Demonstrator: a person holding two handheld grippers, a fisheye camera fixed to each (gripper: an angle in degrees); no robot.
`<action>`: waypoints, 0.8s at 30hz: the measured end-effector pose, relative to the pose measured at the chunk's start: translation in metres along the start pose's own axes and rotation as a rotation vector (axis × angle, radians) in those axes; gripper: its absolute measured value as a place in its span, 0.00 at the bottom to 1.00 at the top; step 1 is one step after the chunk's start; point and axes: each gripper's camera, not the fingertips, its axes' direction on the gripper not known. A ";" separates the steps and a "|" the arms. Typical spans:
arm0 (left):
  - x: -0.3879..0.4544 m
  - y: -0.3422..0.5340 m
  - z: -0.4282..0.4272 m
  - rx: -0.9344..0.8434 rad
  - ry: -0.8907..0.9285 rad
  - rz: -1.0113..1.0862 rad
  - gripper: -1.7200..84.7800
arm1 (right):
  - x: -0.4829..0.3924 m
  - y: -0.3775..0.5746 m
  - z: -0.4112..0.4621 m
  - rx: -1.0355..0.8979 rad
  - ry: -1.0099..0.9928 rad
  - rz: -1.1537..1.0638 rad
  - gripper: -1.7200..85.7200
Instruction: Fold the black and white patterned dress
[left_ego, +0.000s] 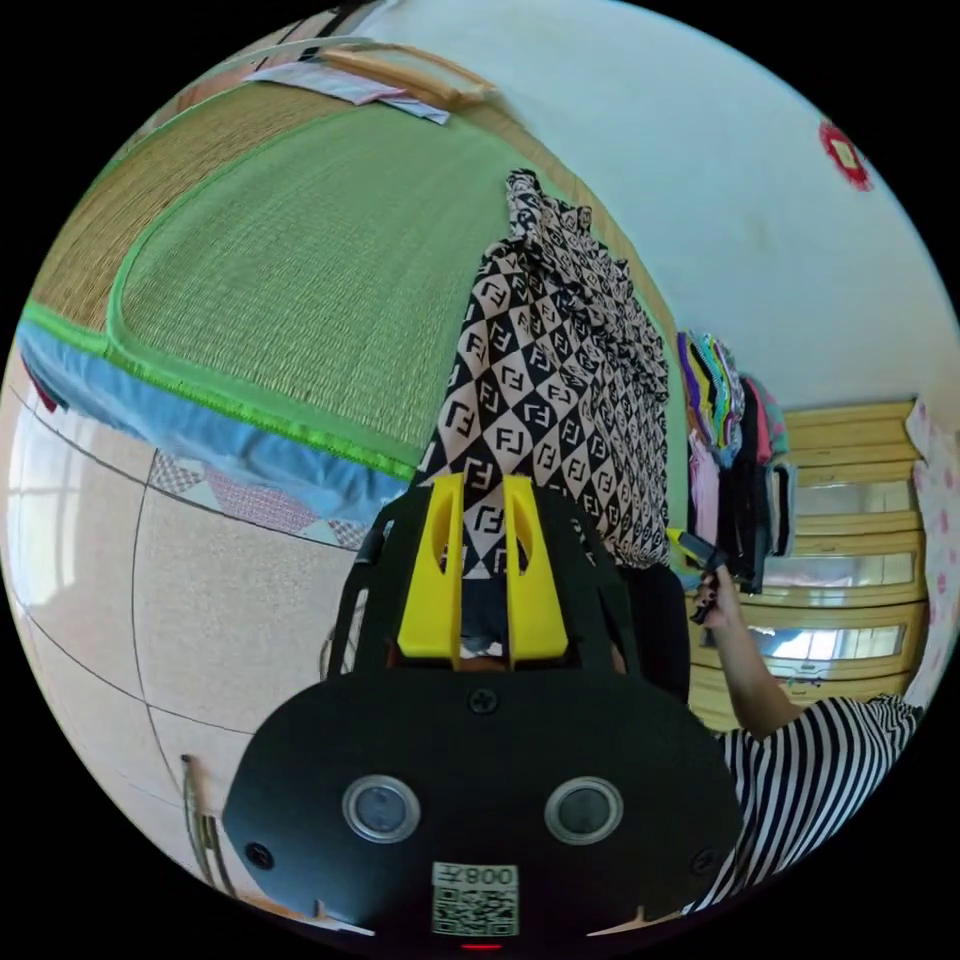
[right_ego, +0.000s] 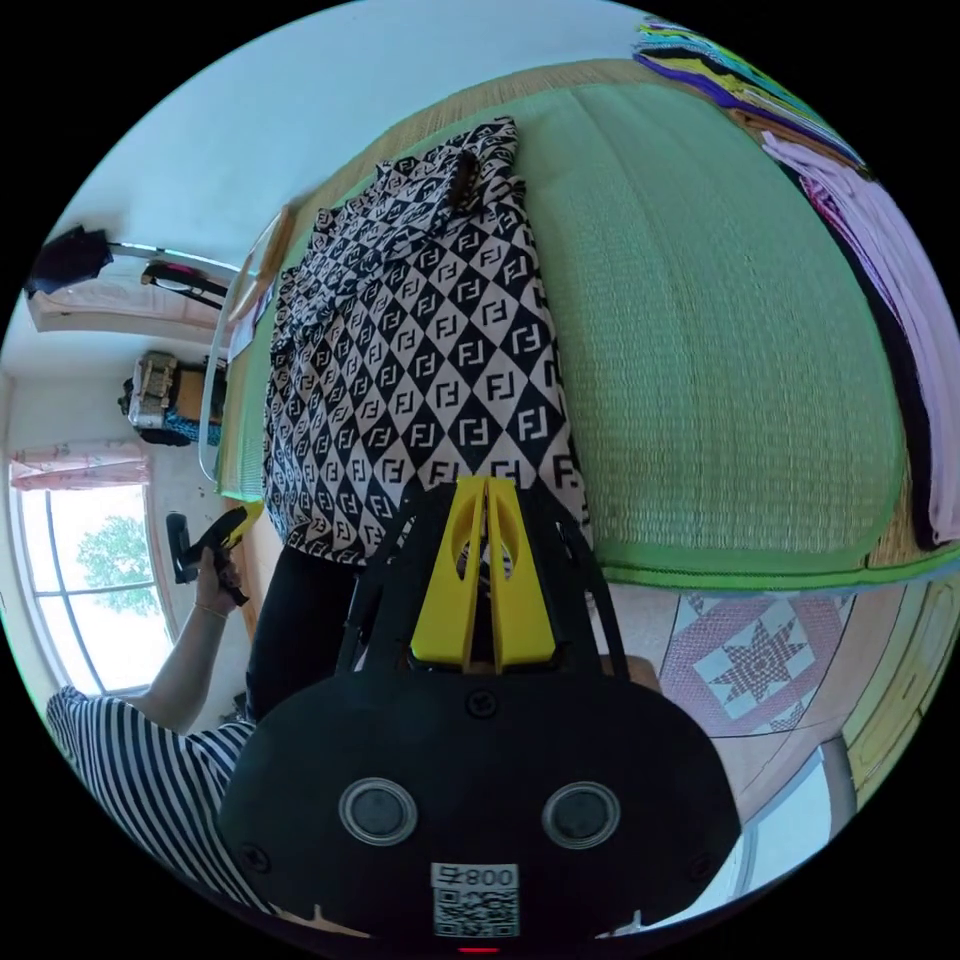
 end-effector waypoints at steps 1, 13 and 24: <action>-0.011 0.005 -0.006 0.012 0.007 -0.025 0.11 | 0.006 0.006 -0.002 0.005 -0.007 0.008 0.02; -0.120 0.031 0.001 -0.040 0.229 -0.213 0.16 | 0.132 0.124 -0.023 0.104 -0.231 0.180 0.08; -0.159 0.033 -0.012 -0.046 0.340 -0.157 0.13 | 0.218 0.206 -0.023 0.203 -0.368 0.288 0.10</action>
